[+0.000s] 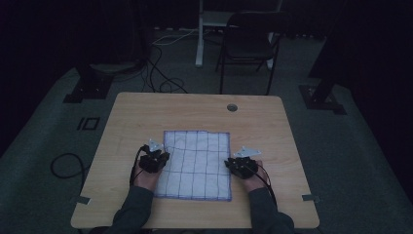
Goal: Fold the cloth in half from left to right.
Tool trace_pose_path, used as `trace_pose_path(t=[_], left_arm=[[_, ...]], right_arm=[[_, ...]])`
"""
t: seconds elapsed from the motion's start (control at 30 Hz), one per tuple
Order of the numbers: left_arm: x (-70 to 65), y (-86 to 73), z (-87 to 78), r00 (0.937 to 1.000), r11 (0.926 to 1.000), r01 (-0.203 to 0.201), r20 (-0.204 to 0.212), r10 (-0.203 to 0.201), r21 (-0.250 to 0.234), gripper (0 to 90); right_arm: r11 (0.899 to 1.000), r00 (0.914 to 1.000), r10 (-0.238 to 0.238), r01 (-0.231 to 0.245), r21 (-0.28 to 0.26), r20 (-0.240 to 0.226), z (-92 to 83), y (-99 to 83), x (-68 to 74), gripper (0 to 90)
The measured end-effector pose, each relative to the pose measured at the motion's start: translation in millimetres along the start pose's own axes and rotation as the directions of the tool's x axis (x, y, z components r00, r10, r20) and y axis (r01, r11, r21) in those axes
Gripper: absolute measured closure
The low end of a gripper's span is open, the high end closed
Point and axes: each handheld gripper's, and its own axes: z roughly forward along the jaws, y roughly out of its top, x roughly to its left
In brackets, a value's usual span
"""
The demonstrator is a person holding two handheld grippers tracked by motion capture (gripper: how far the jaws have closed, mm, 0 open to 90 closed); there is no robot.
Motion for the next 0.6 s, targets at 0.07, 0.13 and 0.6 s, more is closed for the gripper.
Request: trace_pose_path(t=[0.07, 0.13, 0.6], left_arm=[[-0.8, 2.3, -2.2, 1.0000, 1.0000, 0.002, 0.009, -0.002, -0.009, 87.4], [-1.6, 4.9, -4.5, 0.9999, 0.9999, -0.008, 0.014, 0.009, -0.014, 87.4], [-19.6, 27.5, -17.4, 0.9965, 0.9960, -0.040, 0.070, 0.045, -0.081, 87.4]], right_arm=[[1.000, 1.0000, -0.009, 0.009, 0.003, 0.003, 0.2, 0.6, 0.3, 77.1], [1.000, 1.0000, -0.005, 0.005, 0.001, 0.000, 0.2, 0.1, -0.1, 77.1], [1.000, 0.9999, 0.010, -0.010, -0.004, -0.007, -0.6, -1.1, -1.8, 77.3]])
